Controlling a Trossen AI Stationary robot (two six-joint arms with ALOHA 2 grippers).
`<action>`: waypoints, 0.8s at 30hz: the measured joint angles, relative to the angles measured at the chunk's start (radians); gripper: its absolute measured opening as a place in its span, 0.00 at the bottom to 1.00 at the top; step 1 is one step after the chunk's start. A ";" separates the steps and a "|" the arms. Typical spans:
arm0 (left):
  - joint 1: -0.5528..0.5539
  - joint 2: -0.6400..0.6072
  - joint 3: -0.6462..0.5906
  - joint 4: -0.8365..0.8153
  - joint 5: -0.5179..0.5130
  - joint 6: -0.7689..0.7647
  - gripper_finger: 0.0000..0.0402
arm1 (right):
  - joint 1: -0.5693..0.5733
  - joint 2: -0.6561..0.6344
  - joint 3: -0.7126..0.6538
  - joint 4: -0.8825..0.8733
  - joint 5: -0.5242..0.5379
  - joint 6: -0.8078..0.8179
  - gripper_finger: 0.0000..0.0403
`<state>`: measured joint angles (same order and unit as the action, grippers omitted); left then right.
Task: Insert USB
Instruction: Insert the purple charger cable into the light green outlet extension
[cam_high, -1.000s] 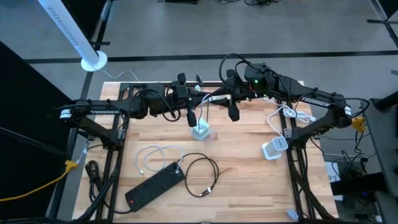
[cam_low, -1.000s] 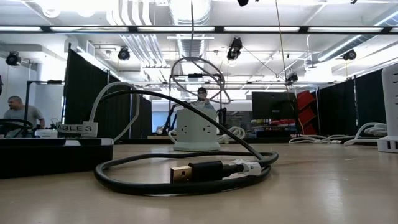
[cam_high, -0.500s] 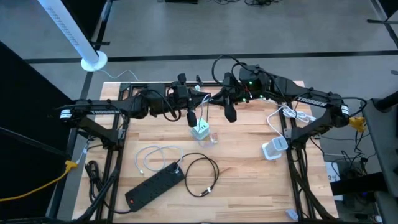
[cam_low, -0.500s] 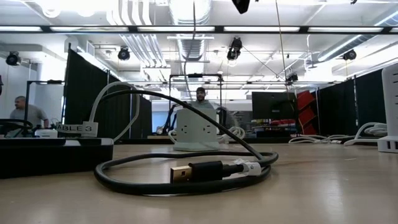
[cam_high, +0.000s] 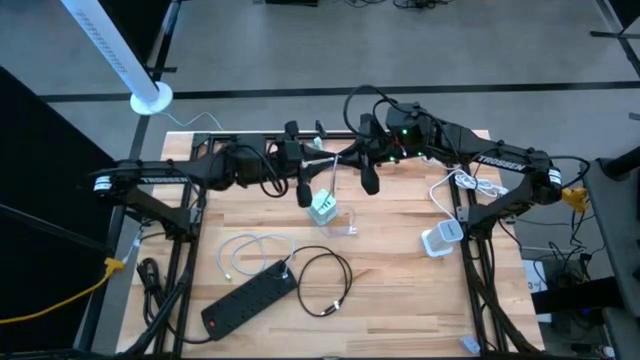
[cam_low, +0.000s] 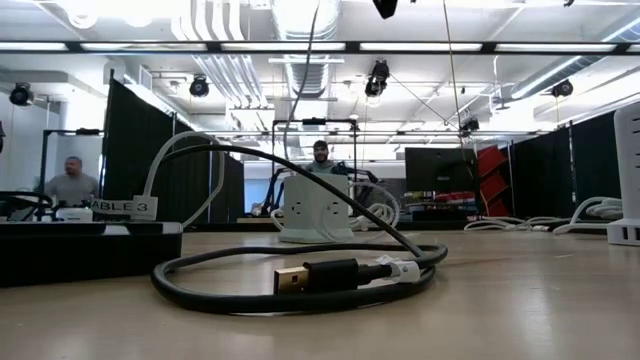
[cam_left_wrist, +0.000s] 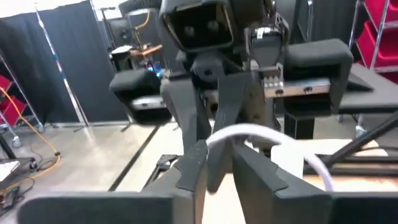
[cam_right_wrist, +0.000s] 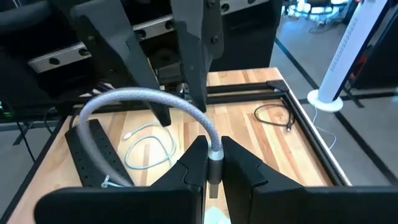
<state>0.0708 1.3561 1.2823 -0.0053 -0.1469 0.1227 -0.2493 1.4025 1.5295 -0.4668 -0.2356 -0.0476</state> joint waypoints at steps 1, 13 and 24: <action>0.000 -0.009 0.000 -0.030 0.000 -0.002 0.20 | 0.000 0.000 0.000 0.015 0.000 -0.011 0.04; -0.009 -0.086 0.000 -0.303 -0.051 -0.174 0.26 | -0.103 -0.020 -0.055 0.212 -0.263 -0.027 0.04; -0.076 -0.111 -0.158 -0.263 -0.201 -0.439 0.22 | -0.153 -0.022 -0.343 0.412 -0.514 -0.047 0.04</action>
<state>-0.0053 1.2447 1.1243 -0.2684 -0.3478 -0.3162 -0.4023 1.3808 1.1865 -0.0543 -0.7494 -0.0950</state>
